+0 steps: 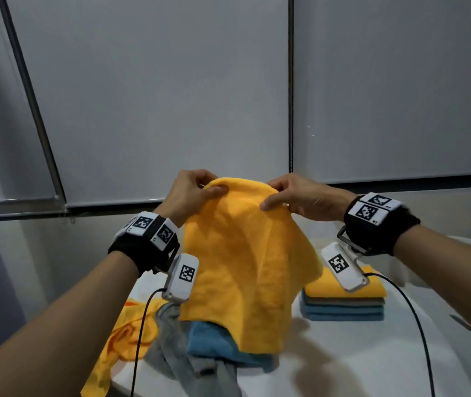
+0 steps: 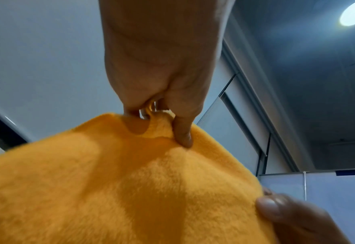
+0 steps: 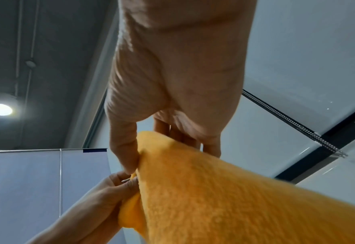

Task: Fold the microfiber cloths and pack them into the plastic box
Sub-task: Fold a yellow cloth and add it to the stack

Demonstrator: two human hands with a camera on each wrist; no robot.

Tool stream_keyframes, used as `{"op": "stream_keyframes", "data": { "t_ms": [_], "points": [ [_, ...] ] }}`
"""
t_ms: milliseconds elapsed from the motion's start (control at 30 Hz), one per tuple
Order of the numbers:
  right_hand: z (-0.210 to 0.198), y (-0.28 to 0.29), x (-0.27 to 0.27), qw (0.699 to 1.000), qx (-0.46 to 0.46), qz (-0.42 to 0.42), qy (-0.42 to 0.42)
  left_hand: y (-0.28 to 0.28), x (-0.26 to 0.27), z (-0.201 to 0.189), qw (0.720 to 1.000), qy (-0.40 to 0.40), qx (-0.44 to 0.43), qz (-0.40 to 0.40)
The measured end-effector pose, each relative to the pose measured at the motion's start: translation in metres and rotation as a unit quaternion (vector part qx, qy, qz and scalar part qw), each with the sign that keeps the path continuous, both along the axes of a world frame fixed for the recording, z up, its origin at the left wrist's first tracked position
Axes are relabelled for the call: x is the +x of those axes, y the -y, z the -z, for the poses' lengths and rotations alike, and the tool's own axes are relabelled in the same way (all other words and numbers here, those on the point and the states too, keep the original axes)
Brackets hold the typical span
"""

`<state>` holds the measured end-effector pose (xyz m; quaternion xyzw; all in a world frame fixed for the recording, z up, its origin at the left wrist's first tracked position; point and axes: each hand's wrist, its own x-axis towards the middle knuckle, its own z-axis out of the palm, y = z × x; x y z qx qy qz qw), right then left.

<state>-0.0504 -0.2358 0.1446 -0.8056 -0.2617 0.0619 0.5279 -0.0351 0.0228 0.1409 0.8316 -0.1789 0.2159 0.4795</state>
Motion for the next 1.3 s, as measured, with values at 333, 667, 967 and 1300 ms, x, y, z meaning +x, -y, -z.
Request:
{"op": "stream_keyframes", "data": {
  "t_ms": [333,667,967,1300],
  "points": [
    [-0.006,0.064,-0.024,0.986,-0.126,0.080,0.071,0.035,0.003,-0.003,0.995,0.022,0.090,-0.022],
    [0.001,0.162,-0.034,0.962,-0.163,0.207,0.076,0.033,0.016,0.013,0.986,-0.005,0.151,-0.065],
    [0.010,0.210,-0.041,0.968,0.035,0.245,0.051,0.025,0.004,0.024,0.998,-0.058,0.024,0.001],
    [-0.012,0.225,-0.066,0.959,0.182,0.211,0.060,0.019,-0.028,0.003,0.962,-0.077,-0.227,0.132]
  ]
}}
